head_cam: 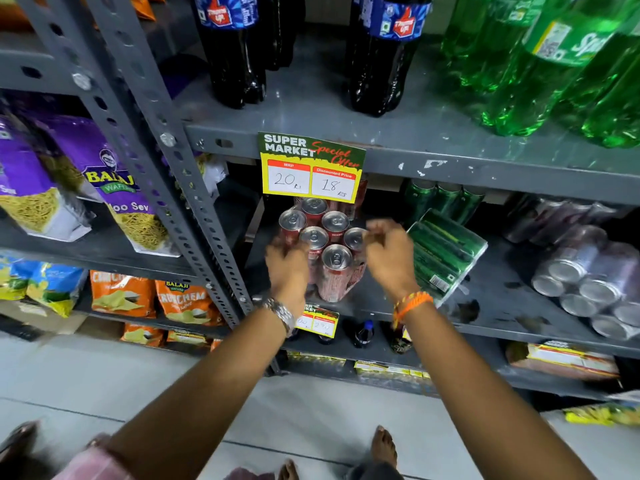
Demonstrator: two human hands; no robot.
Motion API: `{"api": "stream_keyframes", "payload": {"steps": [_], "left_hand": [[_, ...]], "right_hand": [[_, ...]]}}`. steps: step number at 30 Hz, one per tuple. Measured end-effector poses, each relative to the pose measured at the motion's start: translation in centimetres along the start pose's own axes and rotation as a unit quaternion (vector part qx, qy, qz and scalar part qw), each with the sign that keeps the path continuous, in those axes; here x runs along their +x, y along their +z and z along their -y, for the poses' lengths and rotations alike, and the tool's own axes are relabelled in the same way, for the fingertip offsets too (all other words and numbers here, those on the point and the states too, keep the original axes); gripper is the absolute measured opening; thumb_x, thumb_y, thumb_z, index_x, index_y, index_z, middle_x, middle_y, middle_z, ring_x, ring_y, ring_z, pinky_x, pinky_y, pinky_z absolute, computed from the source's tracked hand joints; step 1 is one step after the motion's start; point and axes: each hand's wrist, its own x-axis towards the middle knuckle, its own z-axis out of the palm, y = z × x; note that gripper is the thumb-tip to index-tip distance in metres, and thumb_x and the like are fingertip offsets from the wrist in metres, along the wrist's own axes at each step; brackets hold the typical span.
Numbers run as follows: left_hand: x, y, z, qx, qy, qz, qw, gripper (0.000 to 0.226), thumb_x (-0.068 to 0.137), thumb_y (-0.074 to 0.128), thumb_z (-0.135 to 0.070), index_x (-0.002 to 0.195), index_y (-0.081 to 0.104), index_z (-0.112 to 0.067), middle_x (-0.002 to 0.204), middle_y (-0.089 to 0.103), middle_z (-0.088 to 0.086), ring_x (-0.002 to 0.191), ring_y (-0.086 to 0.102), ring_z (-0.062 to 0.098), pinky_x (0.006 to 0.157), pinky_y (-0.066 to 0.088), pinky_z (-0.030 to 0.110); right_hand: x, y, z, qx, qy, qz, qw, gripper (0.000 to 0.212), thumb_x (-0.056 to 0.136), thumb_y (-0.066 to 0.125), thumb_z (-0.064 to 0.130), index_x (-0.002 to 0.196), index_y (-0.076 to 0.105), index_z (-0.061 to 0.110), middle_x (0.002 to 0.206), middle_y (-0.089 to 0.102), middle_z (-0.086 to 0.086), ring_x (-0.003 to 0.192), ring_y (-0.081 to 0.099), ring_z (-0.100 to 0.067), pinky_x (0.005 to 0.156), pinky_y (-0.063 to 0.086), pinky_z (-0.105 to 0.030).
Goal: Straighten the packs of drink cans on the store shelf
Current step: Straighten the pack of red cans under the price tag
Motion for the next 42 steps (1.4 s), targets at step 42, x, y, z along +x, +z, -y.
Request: {"api": "stream_keyframes", "payload": {"steps": [42], "left_hand": [[-4.7,1.6,3.7,0.119,0.064,-0.041,0.990,0.080,0.097,0.053,-0.031,0.158,0.006,-0.009,0.161,0.014,0.016,0.146,0.031,0.038,0.119,0.031,0.049]], "right_hand": [[4.9,2.0,-1.3,-0.057,-0.010,0.052,0.997,0.027,0.093,0.059,0.021,0.116,0.073,0.013,0.118,0.074,-0.015,0.114,0.068,-0.029,0.085,0.046,-0.022]]}}
